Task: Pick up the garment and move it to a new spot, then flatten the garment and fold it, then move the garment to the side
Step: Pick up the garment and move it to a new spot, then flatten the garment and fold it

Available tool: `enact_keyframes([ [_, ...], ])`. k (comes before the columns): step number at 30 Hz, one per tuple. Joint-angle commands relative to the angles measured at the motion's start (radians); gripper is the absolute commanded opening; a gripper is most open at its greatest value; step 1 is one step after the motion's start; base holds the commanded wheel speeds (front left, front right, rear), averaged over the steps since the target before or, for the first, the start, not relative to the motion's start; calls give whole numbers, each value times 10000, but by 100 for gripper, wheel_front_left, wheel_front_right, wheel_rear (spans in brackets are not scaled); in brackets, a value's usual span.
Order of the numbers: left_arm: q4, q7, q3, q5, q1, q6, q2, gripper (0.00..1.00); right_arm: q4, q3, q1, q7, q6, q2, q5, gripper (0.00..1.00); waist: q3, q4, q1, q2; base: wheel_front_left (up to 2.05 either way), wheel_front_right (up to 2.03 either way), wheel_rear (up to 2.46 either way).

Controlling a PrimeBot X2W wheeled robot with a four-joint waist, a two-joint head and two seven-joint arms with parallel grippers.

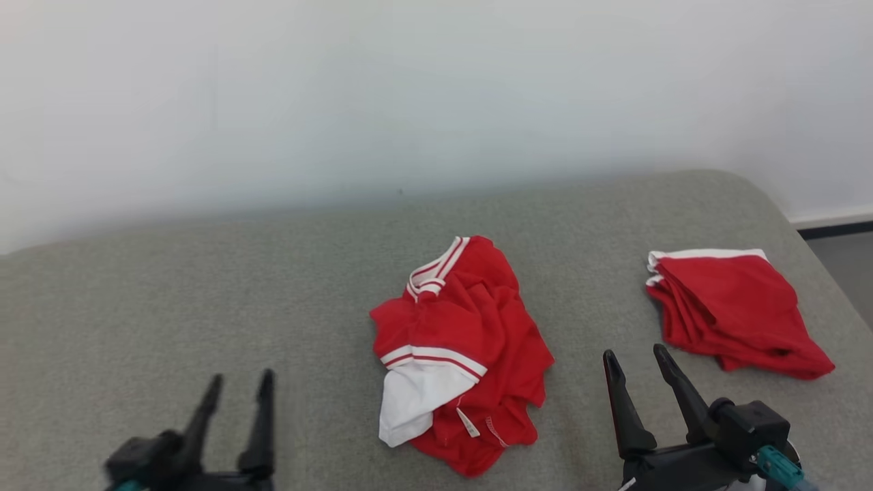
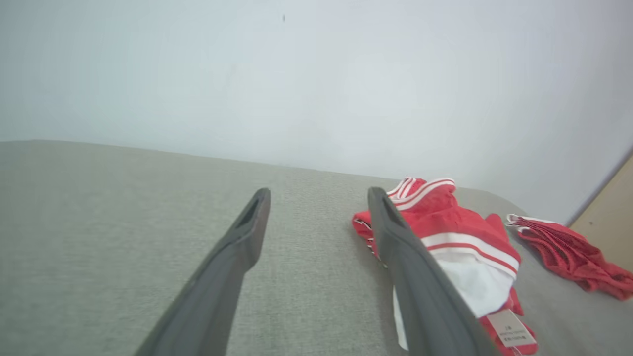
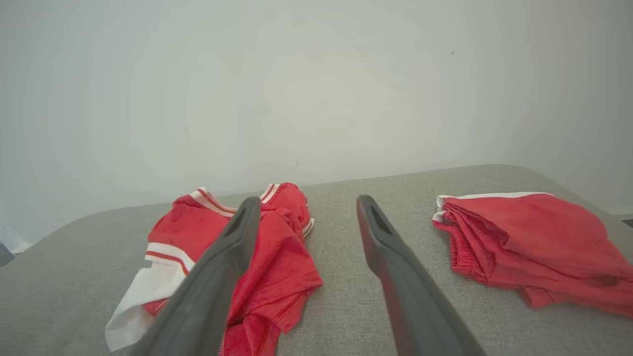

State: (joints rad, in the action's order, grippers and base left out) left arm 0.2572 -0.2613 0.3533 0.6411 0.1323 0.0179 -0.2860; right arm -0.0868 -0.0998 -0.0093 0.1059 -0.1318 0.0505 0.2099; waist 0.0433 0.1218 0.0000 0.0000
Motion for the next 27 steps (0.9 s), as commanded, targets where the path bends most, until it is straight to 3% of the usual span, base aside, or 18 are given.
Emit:
enact_keyframes([
  [1, -608, -37, -590, -358, -568, 48, 92, 100, -26, 114, 156, -12, 24, 4, -119, 100, 209, -254, 0, 0, 0, 0, 0],
  [8, -2255, -44, -2585, -1381, -2377, -621, 915, 100, -78, 595, 486, -341, 24, 4, -268, 100, 437, -574, 0, 0, 0, 0, 0],
  [13, -2371, -45, -2956, -1874, -3024, -1192, 1226, 100, -417, 778, 716, -475, 24, 0, -359, 100, 507, -681, 0, 0, 0, 0, 0],
  [21, -2339, -46, -3413, -3200, -3515, -1375, 1245, 100, -840, 874, 904, -658, 24, 2, -500, 100, 509, -712, 0, 0, 0, 0, 0],
  [27, -2244, -47, -3609, -3333, -3522, -1396, 1436, 100, -892, 891, 886, -611, 24, 0, -445, 100, 460, -729, 0, 0, 0, 0, 0],
])
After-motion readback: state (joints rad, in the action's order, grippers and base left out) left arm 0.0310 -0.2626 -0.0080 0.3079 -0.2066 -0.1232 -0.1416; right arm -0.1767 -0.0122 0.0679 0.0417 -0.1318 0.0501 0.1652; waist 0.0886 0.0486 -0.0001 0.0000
